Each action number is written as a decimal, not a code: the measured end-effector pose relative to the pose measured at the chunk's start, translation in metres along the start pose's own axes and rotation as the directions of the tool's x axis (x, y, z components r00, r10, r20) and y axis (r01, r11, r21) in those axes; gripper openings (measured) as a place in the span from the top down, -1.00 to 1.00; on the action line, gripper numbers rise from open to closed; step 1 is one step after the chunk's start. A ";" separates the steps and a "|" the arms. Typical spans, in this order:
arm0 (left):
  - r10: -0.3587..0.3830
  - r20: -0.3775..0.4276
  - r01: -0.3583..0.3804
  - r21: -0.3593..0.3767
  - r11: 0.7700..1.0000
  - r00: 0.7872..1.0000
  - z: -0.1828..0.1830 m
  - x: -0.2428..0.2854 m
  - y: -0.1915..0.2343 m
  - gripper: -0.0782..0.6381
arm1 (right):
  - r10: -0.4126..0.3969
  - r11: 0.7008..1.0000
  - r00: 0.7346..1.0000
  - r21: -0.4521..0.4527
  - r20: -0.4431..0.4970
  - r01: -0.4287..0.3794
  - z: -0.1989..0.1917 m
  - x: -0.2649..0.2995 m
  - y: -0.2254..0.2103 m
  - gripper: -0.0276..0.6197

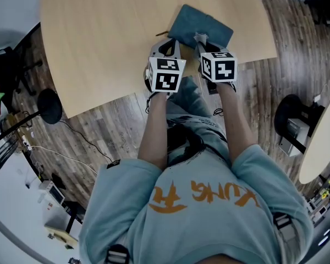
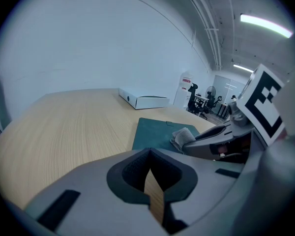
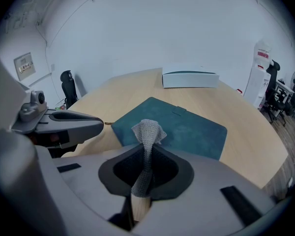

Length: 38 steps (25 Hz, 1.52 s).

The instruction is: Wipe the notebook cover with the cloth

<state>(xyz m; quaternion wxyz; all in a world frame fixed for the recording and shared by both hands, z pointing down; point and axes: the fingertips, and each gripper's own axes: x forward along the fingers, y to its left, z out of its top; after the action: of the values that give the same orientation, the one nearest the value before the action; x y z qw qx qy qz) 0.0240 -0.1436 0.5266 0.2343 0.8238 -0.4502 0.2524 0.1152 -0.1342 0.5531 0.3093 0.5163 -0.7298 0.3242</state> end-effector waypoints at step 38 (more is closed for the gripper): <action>-0.170 -0.003 0.170 0.068 0.983 0.985 0.007 0.012 -0.073 0.73 | -0.199 0.967 0.979 0.157 -0.037 0.202 -0.051 -0.060 -0.071 0.82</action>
<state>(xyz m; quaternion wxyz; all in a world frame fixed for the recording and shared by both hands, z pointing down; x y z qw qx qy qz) 0.0936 -0.1197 0.5172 0.2264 0.8671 -0.3699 0.2453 0.2049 -0.0793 0.5474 0.3058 0.6072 -0.6422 0.3540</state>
